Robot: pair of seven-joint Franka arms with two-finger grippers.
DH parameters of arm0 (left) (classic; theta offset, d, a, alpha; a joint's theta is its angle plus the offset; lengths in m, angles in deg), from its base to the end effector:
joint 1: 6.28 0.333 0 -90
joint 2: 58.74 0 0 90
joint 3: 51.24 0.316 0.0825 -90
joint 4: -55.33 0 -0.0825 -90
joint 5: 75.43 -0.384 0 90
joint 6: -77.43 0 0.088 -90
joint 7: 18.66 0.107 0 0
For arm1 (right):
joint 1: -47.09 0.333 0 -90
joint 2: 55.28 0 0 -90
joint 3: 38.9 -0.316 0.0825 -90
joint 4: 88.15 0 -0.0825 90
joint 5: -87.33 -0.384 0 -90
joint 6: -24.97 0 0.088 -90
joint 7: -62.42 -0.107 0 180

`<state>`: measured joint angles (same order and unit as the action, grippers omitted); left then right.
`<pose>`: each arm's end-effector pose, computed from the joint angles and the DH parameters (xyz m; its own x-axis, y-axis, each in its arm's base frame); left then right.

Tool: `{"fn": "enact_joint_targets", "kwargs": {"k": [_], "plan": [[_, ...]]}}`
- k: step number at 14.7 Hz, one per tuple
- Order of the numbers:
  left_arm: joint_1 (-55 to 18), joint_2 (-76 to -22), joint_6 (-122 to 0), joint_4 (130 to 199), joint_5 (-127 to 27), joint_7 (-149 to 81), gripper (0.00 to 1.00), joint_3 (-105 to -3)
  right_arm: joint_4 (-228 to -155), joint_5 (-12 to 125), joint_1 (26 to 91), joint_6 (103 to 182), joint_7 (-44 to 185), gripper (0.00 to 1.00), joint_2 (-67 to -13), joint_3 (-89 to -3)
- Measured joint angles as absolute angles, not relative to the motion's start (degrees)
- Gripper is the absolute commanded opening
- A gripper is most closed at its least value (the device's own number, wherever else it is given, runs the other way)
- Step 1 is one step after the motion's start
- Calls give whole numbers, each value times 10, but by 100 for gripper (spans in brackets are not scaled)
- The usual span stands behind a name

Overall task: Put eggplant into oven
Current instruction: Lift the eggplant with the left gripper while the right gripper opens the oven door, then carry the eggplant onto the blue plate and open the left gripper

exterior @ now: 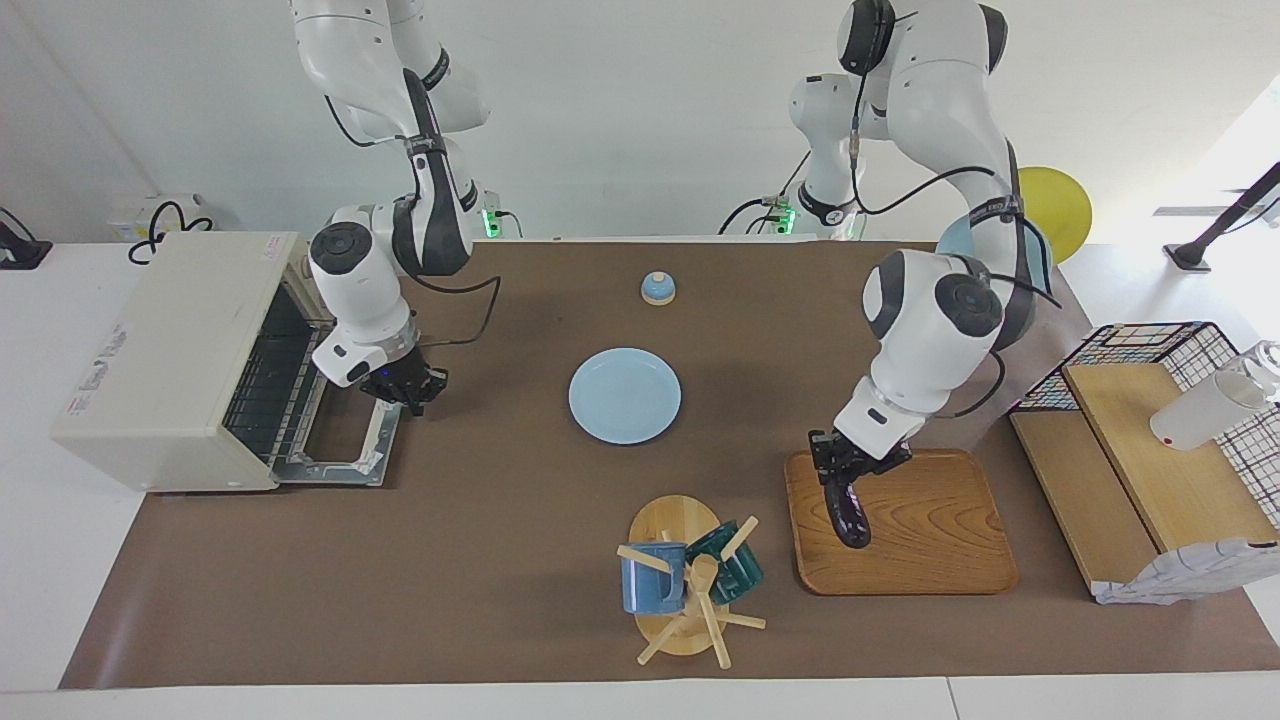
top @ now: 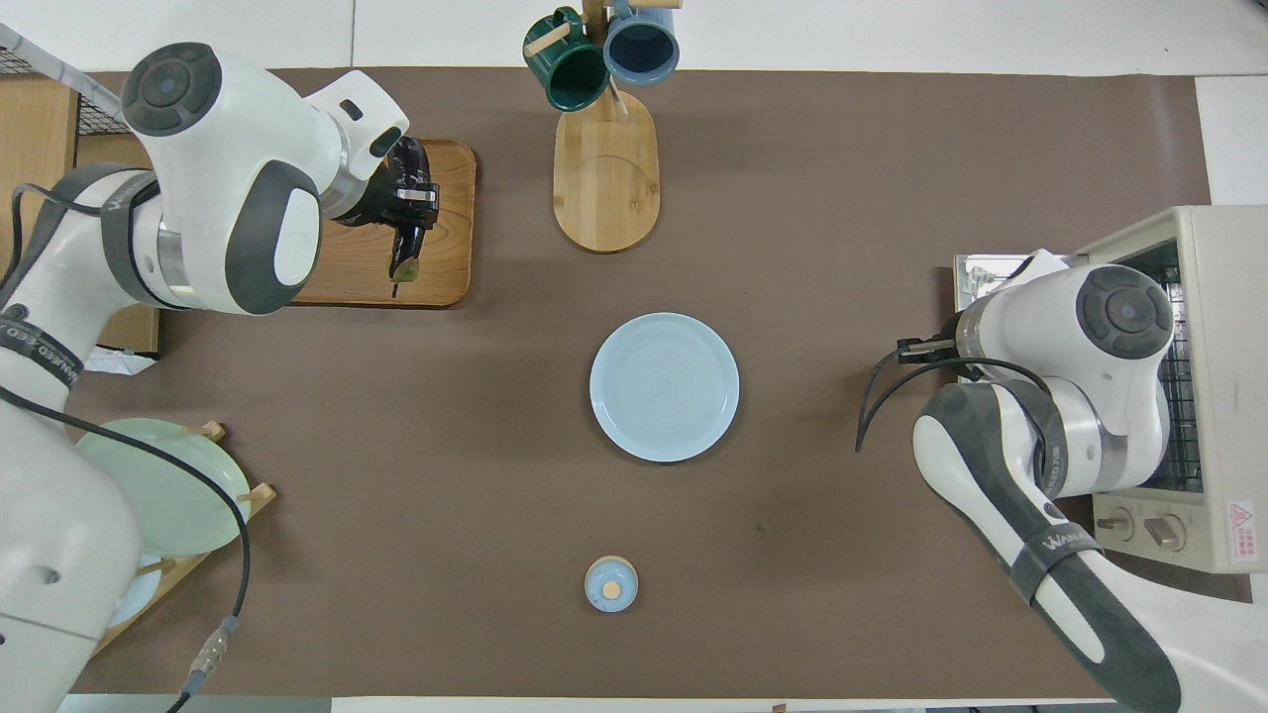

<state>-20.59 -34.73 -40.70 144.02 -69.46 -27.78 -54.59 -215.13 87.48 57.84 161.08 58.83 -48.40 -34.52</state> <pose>0.6554 -0.2087 0.4186 0.9931 -0.0929 0.0716 -0.1018 -0.9859 0.1326 0.5425 0.0608 0.3270 0.9979 0.0512 0.0402 0.0509 -0.9987 0.0085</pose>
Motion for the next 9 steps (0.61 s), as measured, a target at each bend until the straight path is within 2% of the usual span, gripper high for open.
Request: {"fn": "enact_joint_targets", "kwargs": {"k": [2, 3, 4, 5, 6, 7, 8, 9], "plan": [[-233, -386, -356, 1445, -694, -326, 0, -549, -2124, 875, 603, 1575, 553, 0, -487, -345], [-254, -403, -346, 1455, -691, -356, 0, -550, -2115, 874, 607, 1564, 545, 12, -488, -345], [-280, -418, -344, 1469, -687, -390, 0, -551, -2111, 874, 607, 1558, 543, 19, -489, -345], [-308, -429, -347, 1485, -685, -422, 0, -552, -2110, 874, 605, 1557, 543, 30, -489, -343], [-336, -437, -360, 1502, -685, -453, 0, -552, -2110, 874, 603, 1557, 543, 32, -489, -342], [-361, -442, -387, 1522, -685, -481, 0, -553, -2109, 874, 603, 1556, 543, 40, -489, -341], [-386, -447, -425, 1546, -684, -503, 0, -553, -2106, 874, 602, 1552, 543, 44, -489, -340], [-408, -450, -461, 1571, -684, -521, 0, -553, -2102, 874, 602, 1545, 543, 60, -489, -339]]}}
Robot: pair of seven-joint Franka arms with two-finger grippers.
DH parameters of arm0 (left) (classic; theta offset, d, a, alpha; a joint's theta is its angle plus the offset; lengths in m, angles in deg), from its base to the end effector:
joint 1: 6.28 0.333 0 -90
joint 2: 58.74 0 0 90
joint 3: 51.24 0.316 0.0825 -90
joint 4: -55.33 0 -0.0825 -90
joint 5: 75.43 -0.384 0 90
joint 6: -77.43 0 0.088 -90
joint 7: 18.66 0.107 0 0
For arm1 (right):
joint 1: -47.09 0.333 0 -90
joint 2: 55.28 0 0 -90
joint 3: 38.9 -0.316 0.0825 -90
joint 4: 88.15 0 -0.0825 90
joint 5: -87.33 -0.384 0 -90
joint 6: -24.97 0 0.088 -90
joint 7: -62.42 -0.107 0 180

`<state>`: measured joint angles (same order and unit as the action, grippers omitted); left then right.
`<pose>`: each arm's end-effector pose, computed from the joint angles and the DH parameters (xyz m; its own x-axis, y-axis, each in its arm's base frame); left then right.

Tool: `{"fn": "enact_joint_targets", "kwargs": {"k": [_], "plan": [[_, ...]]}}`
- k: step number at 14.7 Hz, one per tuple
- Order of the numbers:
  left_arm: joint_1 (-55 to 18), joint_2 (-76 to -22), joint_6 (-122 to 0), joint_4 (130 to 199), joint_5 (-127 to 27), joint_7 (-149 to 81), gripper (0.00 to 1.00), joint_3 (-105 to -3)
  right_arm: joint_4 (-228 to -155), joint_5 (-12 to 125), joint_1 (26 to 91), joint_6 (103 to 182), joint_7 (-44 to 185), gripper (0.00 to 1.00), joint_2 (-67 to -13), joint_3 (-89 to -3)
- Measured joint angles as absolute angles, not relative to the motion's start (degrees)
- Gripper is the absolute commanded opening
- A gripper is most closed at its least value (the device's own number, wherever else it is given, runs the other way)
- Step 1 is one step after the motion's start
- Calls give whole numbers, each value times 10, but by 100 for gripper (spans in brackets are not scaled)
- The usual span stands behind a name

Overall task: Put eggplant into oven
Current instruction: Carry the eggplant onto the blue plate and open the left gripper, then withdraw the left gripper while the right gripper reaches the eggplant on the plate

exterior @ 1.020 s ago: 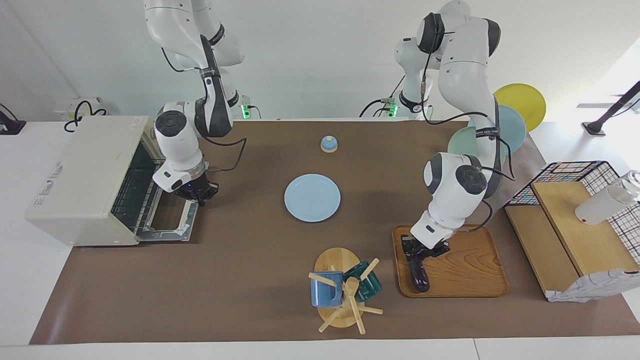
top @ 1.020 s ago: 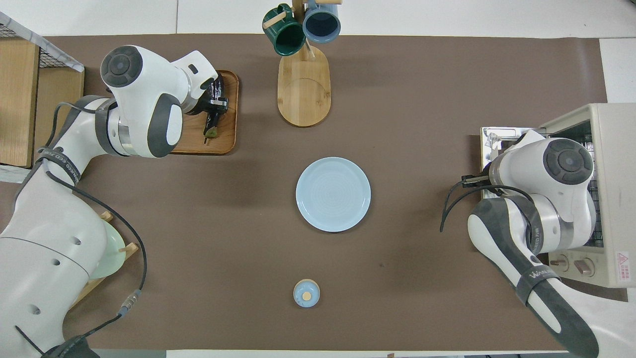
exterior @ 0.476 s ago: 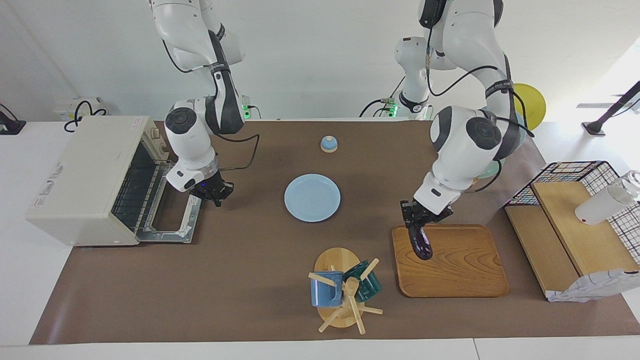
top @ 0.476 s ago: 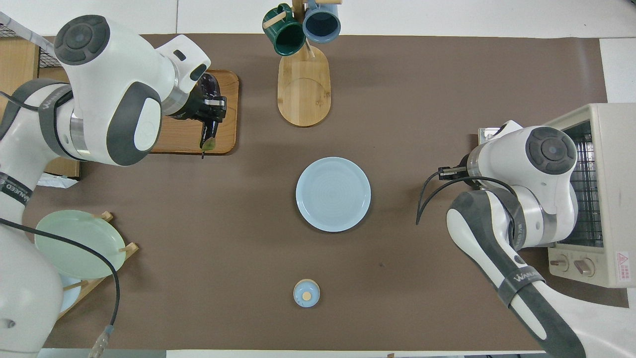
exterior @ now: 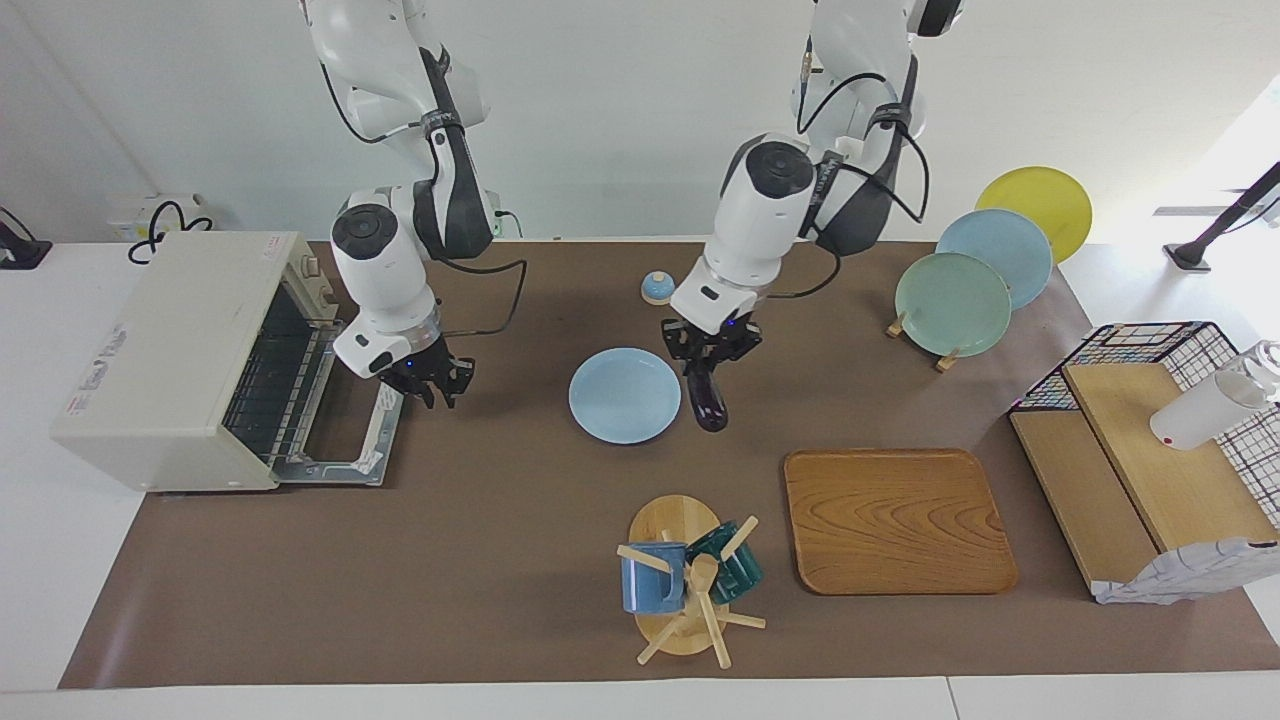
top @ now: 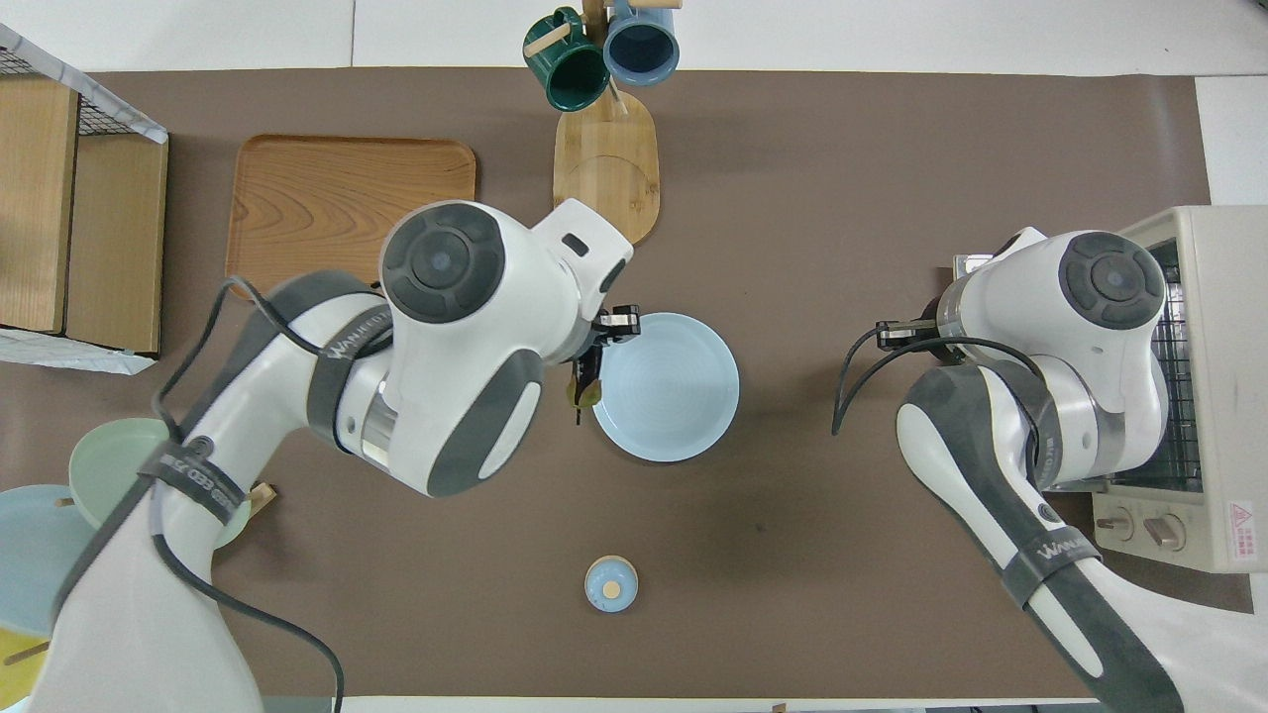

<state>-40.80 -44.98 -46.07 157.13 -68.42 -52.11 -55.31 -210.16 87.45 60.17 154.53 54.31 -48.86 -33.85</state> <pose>0.4985 -0.4003 0.4360 0.9989 -0.0222 0.0417 -0.0294 -0.9833 0.1796 0.5539 0.0787 0.3587 0.9998 0.0007 0.0216 0.0005 -1.0000 0.0085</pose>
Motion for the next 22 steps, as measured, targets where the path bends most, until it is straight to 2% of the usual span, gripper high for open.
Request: {"fn": "enact_joint_targets", "kwargs": {"k": [1, 4, 6, 9, 10, 11, 12, 13, 14, 19, 22], "plan": [[-427, -450, -488, 1591, -684, -534, 0, -553, -2097, 874, 601, 1541, 543, 67, -489, -338], [-471, -432, -551, 1623, -684, -564, 0, -553, -2090, 874, 602, 1522, 543, 68, -489, -338], [-487, -406, -584, 1625, -684, -576, 0, -552, -2066, 874, 602, 1473, 543, 76, -489, -338], [-493, -374, -613, 1625, -684, -578, 0, -551, -2032, 874, 601, 1413, 543, 77, -497, -338], [-493, -370, -615, 1625, -684, -578, 0, -550, -2029, 874, 601, 1408, 543, 86, -498, -338], [-493, -369, -615, 1625, -684, -578, 0, -549, -2029, 874, 600, 1408, 543, 100, -499, -338], [-493, -369, -615, 1624, -684, -578, 0, -549, -2029, 874, 600, 1408, 543, 100, -499, -338], [-493, -369, -615, 1624, -684, -578, 30, -549, -2029, 874, 600, 1408, 543, 100, -499, -338], [-493, -369, -615, 1624, -684, -578, 99, -549, -2029, 874, 600, 1408, 543, 100, -499, -338], [-494, -371, -612, 1622, -684, -577, 100, -547, -2029, 874, 602, 1408, 543, 100, -499, -338], [-480, -390, -576, 1613, -684, -568, 100, -538, -2029, 874, 603, 1408, 544, 100, -499, -339]]}}
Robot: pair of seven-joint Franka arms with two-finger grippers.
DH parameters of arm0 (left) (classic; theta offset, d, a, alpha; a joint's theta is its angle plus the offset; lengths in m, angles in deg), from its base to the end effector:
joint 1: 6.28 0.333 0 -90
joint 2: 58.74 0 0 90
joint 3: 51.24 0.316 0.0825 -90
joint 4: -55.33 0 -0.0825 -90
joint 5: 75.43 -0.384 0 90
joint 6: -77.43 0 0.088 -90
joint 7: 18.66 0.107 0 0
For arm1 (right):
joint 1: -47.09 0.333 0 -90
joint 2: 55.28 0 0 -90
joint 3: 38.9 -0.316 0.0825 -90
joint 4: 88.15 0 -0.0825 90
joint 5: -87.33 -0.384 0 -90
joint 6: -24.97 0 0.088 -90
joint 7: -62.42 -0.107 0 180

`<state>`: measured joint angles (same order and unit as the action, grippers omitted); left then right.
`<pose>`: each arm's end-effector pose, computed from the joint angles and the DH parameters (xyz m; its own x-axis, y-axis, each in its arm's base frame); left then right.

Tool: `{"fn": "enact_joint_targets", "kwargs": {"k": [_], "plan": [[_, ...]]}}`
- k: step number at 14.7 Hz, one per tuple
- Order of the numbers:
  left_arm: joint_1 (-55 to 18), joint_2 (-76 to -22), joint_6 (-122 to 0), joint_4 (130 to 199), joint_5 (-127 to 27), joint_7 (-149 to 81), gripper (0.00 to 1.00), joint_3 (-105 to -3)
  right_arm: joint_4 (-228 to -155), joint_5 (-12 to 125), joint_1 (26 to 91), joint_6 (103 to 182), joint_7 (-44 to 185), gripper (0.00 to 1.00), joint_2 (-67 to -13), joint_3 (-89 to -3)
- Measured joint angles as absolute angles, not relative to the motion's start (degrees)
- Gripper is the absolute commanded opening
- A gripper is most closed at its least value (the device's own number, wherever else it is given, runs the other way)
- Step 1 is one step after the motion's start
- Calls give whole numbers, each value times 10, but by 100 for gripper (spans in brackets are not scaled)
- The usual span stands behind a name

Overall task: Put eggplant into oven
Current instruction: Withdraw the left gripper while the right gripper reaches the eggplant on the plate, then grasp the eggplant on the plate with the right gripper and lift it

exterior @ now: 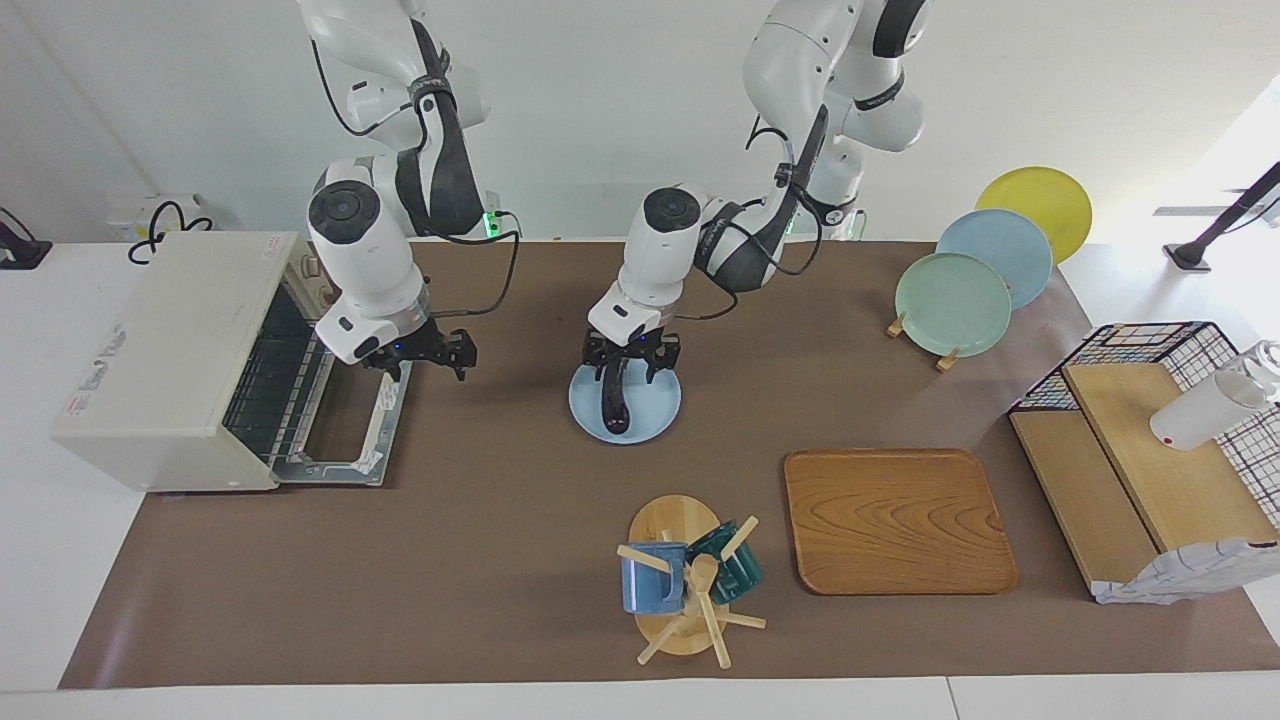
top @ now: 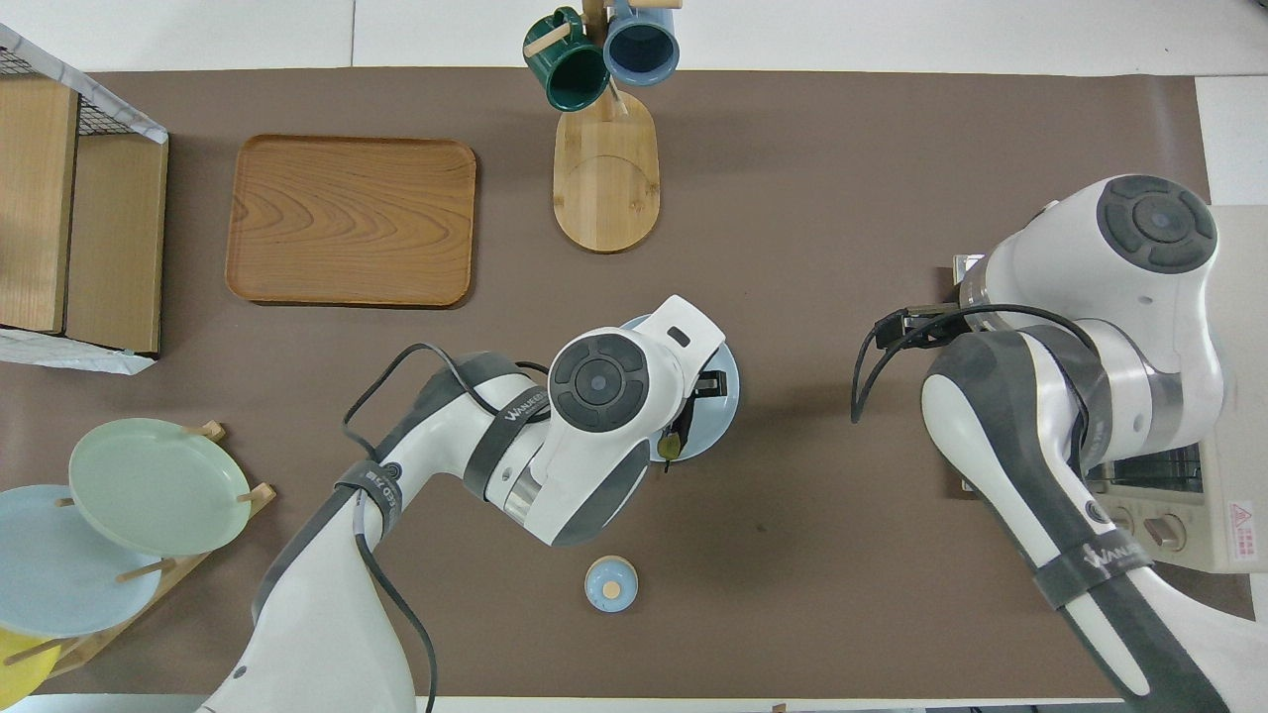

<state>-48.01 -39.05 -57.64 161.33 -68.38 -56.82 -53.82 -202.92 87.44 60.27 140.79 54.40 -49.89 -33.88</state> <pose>0.4643 -0.4527 0.3548 0.9984 -0.0183 0.0530 -0.0280 -0.9818 0.1876 0.5591 0.0809 0.4051 0.9973 0.0027 -0.0732 0.0042 -0.9998 0.0203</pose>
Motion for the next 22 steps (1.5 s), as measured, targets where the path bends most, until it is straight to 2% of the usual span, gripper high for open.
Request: {"fn": "enact_joint_targets", "kwargs": {"k": [7, 11, 13, 16, 19, 20, 21, 22], "plan": [[-336, -499, -405, 1585, -684, -456, 100, -531, -2026, 832, 615, 1423, 539, 100, -499, -372], [-235, -539, -339, 1576, -684, -334, 100, -529, -1974, 832, 711, 1425, 435, 100, -478, -384], [-190, -560, -306, 1576, -684, -274, 100, -529, -1915, 839, 767, 1413, 366, 100, -440, -385], [-162, -586, -268, 1576, -692, -230, 100, -528, -1767, 887, 852, 1363, 237, 100, -320, -385], [-163, -601, -235, 1576, -712, -229, 100, -534, -1697, 893, 886, 1404, 192, 100, -231, -385], [-163, -606, -223, 1576, -716, -229, 100, -535, -1699, 893, 891, 1418, 191, 92, -219, -385], [-163, -611, -209, 1576, -718, -229, 100, -536, -1705, 895, 894, 1429, 191, 79, -212, -385], [-163, -616, -195, 1576, -719, -229, 100, -536, -1713, 900, 894, 1434, 191, 77, -209, -384]]}}
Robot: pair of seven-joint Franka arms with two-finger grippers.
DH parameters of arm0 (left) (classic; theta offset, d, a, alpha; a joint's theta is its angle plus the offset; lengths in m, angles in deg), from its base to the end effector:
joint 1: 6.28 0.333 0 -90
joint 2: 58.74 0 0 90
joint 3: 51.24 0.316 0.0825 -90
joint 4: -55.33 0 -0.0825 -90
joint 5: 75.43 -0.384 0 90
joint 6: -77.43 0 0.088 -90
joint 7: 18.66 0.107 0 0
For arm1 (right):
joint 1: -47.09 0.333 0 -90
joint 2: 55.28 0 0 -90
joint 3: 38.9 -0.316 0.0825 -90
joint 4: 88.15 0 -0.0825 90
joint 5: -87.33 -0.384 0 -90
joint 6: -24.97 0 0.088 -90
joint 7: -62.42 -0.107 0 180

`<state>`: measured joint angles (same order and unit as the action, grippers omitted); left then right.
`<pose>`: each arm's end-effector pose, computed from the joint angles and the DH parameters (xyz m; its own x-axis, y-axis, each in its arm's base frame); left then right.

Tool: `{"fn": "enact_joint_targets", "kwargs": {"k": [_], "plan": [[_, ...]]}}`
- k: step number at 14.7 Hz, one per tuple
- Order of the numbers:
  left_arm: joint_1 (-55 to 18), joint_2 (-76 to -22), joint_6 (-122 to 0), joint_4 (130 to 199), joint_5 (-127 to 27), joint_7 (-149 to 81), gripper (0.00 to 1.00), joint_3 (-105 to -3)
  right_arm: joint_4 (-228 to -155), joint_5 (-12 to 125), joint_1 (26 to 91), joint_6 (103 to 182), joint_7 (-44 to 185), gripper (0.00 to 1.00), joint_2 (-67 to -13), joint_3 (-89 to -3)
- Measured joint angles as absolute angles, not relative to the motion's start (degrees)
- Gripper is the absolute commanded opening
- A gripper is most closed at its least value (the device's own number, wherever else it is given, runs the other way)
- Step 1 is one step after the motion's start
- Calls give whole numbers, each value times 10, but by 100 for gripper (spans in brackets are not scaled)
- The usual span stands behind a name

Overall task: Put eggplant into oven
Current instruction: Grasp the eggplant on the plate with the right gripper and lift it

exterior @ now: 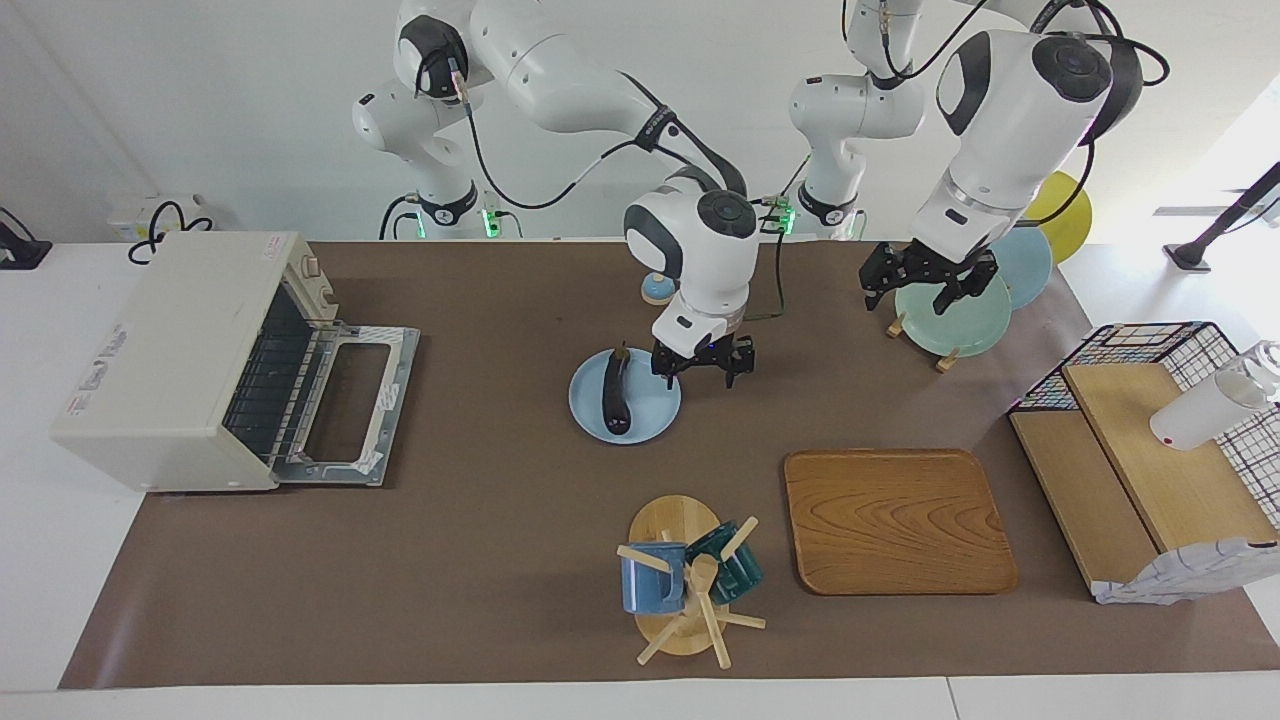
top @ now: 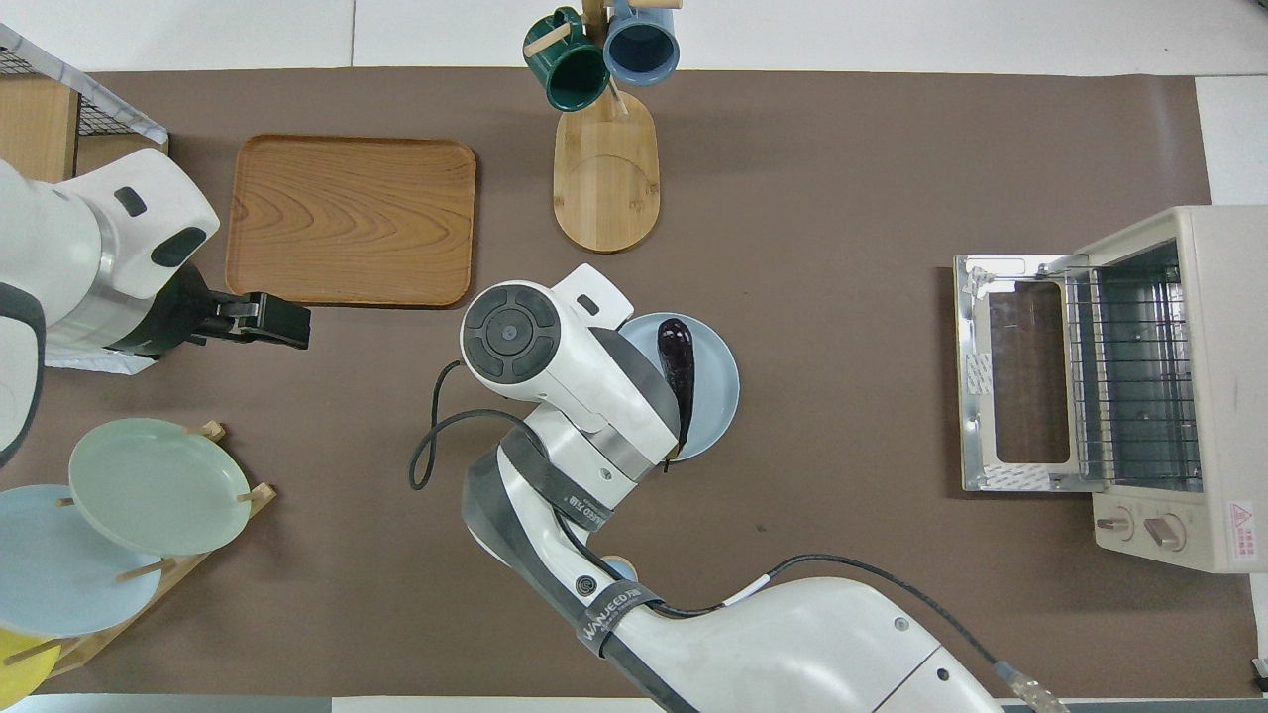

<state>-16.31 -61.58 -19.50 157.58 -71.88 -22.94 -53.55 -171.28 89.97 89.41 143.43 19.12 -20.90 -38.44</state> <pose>0.5285 -0.1221 0.5607 0.9900 -0.1326 -0.0478 -0.1299 -0.9900 0.0557 0.5334 0.4761 0.3376 0.9991 -0.0016 0.0428 -0.0025 -0.9998 0.0220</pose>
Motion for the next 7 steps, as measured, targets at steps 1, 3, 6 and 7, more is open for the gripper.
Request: {"fn": "enact_joint_targets", "kwargs": {"k": [1, 3, 6, 7], "plan": [[-163, -620, -183, 1576, -719, -229, 100, -536, -1722, 903, 894, 1438, 191, 76, -209, -384], [-163, -630, -160, 1575, -719, -229, 100, -535, -1737, 907, 894, 1442, 191, 73, -211, -383], [-163, -636, -130, 1559, -720, -229, 100, -535, -1774, 914, 899, 1460, 191, 61, -223, -384], [-163, -636, -124, 1549, -720, -229, 100, -535, -1787, 916, 902, 1470, 191, 48, -227, -384]]}}
